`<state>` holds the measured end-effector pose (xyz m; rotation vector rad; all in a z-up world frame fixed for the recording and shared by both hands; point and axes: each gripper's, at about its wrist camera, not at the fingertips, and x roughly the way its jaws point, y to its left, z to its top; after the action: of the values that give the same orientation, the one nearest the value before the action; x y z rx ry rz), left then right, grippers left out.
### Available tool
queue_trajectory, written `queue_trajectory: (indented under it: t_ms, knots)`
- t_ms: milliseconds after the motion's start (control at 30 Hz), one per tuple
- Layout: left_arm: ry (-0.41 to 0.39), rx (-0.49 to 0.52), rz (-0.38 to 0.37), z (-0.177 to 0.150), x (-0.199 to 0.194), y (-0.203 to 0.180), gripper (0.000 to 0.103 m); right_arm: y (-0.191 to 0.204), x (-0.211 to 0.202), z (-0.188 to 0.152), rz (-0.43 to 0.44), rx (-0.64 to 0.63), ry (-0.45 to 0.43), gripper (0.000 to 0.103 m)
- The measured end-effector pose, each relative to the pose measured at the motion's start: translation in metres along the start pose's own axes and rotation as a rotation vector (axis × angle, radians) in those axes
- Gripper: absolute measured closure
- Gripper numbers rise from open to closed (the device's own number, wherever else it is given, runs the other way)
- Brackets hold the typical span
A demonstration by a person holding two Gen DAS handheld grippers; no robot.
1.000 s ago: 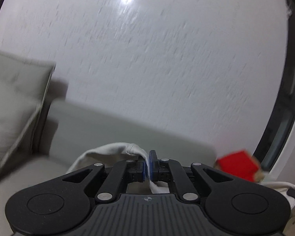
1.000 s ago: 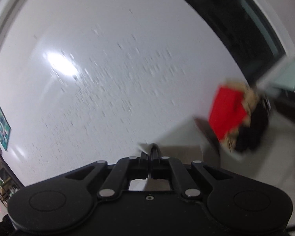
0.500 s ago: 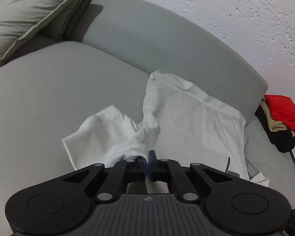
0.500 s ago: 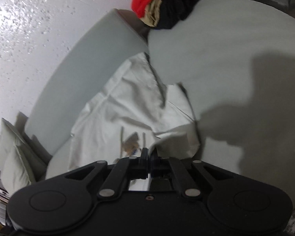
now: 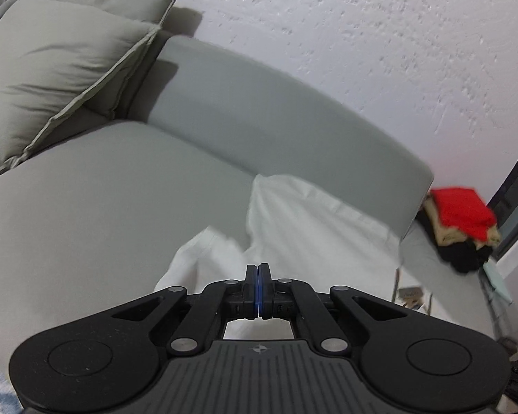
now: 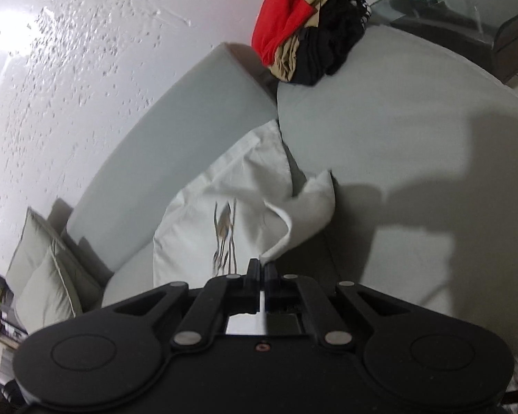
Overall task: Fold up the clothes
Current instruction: 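Lift the shirt high with both tools and shake it out, then lay the shirt flat on the sofa and open both tools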
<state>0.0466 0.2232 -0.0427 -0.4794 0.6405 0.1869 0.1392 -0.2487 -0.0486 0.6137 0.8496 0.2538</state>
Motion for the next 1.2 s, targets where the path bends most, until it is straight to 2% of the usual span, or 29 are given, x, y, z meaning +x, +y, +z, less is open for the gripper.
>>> queue_trajectory:
  t_ms: [33, 67, 100, 133, 167, 200, 233, 333, 433, 533, 633, 700, 767, 900, 967, 1000, 1033, 1067, 1100, 1133, 1167, 1200]
  knots:
    - [0.031, 0.003, 0.013, -0.007, 0.002, 0.002, 0.103, -0.003, 0.001, -0.004, -0.013, -0.005, 0.019, 0.100]
    - [0.061, 0.005, 0.027, -0.013, 0.005, 0.004, 0.102, -0.007, 0.003, -0.008, -0.028, -0.009, 0.038, 0.096]
    - [0.097, -0.005, 0.027, -0.022, 0.009, 0.008, 0.096, -0.012, 0.005, -0.011, -0.041, -0.004, 0.050, 0.094]
    - [0.129, -0.021, 0.017, -0.031, 0.014, 0.011, 0.086, -0.018, 0.006, -0.015, -0.053, 0.003, 0.061, 0.087]
    - [0.157, -0.036, 0.007, -0.040, 0.019, 0.014, 0.081, -0.023, 0.008, -0.018, -0.053, 0.008, 0.071, 0.079]
    - [0.177, -0.051, -0.001, -0.048, 0.024, 0.016, 0.074, -0.029, 0.009, -0.022, -0.048, 0.012, 0.084, 0.065]
    - [0.192, -0.066, -0.009, -0.056, 0.029, 0.017, 0.070, -0.034, 0.010, -0.026, -0.043, 0.016, 0.098, 0.055]
    - [0.214, -0.148, -0.044, -0.070, 0.045, 0.024, 0.066, -0.053, 0.015, -0.036, 0.011, 0.050, 0.127, 0.046]
    - [0.199, -0.229, -0.072, -0.072, 0.057, 0.029, 0.063, -0.072, 0.017, -0.037, 0.080, 0.117, 0.091, 0.045]
    - [0.177, -0.232, -0.063, -0.064, 0.070, 0.025, 0.053, -0.086, 0.022, -0.031, 0.109, 0.202, 0.066, 0.045]
    - [0.164, -0.190, -0.028, -0.055, 0.083, 0.021, 0.050, -0.095, 0.033, -0.027, 0.067, 0.234, 0.062, 0.047]
    - [0.161, -0.165, -0.021, -0.051, 0.090, 0.019, 0.047, -0.099, 0.043, -0.024, 0.038, 0.230, 0.079, 0.052]
    - [0.162, -0.136, -0.028, -0.048, 0.096, 0.017, 0.044, -0.102, 0.053, -0.022, 0.045, 0.235, 0.108, 0.060]
    - [0.180, -0.084, -0.071, -0.044, 0.112, 0.010, 0.044, -0.098, 0.068, -0.015, 0.056, 0.211, 0.123, 0.061]
    - [0.182, -0.059, -0.063, -0.043, 0.121, 0.005, 0.051, -0.094, 0.080, -0.013, 0.051, 0.196, 0.144, 0.065]
    - [0.181, -0.046, -0.054, -0.043, 0.125, 0.003, 0.061, -0.092, 0.085, -0.012, 0.045, 0.191, 0.156, 0.066]
    - [0.181, -0.037, -0.037, -0.044, 0.128, 0.002, 0.084, -0.089, 0.091, -0.013, 0.039, 0.187, 0.168, 0.071]
    - [0.183, -0.044, -0.024, -0.044, 0.129, 0.002, 0.095, -0.088, 0.094, -0.013, 0.035, 0.190, 0.171, 0.075]
    - [0.185, -0.059, -0.018, -0.044, 0.129, 0.004, 0.097, -0.088, 0.097, -0.014, 0.031, 0.196, 0.172, 0.078]
    - [0.176, -0.076, -0.012, -0.044, 0.126, 0.006, 0.097, -0.087, 0.101, -0.014, 0.027, 0.201, 0.172, 0.085]
    - [0.161, -0.085, 0.000, -0.043, 0.121, 0.007, 0.098, -0.084, 0.100, -0.015, 0.022, 0.189, 0.158, 0.097]
    - [0.146, -0.082, 0.012, -0.042, 0.114, 0.006, 0.098, -0.081, 0.098, -0.016, 0.017, 0.175, 0.139, 0.101]
